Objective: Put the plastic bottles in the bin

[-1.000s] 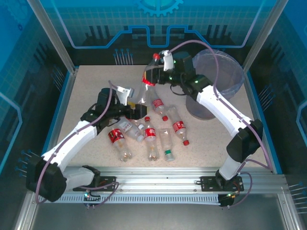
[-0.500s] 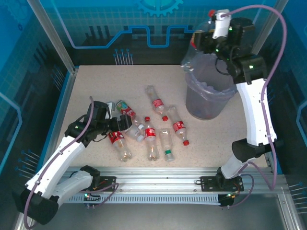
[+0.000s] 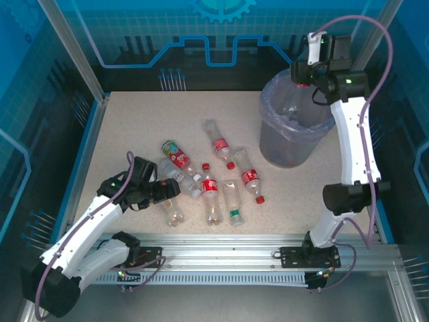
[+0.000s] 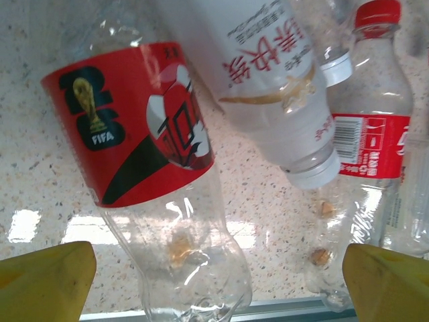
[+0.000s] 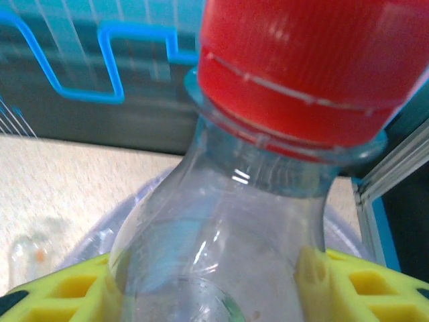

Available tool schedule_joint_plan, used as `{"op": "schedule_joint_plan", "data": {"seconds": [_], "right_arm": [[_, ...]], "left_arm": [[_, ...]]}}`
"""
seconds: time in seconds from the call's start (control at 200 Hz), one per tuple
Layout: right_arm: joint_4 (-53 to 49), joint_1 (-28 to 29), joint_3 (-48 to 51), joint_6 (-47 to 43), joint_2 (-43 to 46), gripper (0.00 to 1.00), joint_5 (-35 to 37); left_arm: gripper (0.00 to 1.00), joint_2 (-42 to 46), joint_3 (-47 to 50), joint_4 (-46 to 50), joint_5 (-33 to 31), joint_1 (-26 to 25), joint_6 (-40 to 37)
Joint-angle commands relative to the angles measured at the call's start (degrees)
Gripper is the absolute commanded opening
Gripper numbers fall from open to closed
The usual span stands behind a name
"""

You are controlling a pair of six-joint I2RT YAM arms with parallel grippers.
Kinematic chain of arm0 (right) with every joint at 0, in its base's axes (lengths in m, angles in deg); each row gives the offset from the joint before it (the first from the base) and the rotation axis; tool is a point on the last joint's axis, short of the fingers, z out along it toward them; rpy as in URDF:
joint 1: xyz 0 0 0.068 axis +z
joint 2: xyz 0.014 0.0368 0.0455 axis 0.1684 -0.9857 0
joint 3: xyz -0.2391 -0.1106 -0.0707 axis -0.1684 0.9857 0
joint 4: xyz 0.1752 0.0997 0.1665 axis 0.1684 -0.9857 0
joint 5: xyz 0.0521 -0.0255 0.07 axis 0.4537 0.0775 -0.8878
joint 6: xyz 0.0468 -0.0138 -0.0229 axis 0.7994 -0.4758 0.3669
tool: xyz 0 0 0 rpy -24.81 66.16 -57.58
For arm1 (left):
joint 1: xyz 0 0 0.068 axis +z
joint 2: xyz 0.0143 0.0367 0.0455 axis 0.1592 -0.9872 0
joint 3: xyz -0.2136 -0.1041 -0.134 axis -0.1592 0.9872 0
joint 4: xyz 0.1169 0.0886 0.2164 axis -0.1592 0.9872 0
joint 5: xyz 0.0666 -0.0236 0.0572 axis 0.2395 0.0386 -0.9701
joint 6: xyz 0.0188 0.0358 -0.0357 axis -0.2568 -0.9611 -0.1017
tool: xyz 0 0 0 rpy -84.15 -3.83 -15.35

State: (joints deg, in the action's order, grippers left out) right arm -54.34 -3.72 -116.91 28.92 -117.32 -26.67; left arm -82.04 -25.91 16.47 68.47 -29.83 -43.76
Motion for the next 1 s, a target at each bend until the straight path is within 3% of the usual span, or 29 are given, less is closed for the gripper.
{"op": "schedule_joint_plan", "data": {"seconds": [0.0,0.195,0.73,0.84,0.996], "right_arm": [[-4.6,-1.1,1.9,-1.7,-2.9,0.33,-1.2],[-7.9,-2.0,5.3,-2.5,-5.9,0.33,-5.2],[-0.3,-6.2,23.0,-3.5,-5.7,0.36,-14.4],[0.1,-6.8,23.8,-3.4,-5.7,0.44,-15.0],[0.4,-7.1,23.8,-3.6,-5.3,0.69,-15.5]], "left_arm": [[0.95,0.7,1.9,0.9,0.7,-0.7,1.8],[0.94,0.7,5.3,-2.4,3.2,-1.3,3.6],[0.92,0.1,10.4,-6.2,4.3,-2.2,6.0],[0.92,-0.7,10.7,-7.1,4.7,-2.4,6.1],[0.92,-1.3,11.4,-8.1,4.6,-2.5,6.3]]}}
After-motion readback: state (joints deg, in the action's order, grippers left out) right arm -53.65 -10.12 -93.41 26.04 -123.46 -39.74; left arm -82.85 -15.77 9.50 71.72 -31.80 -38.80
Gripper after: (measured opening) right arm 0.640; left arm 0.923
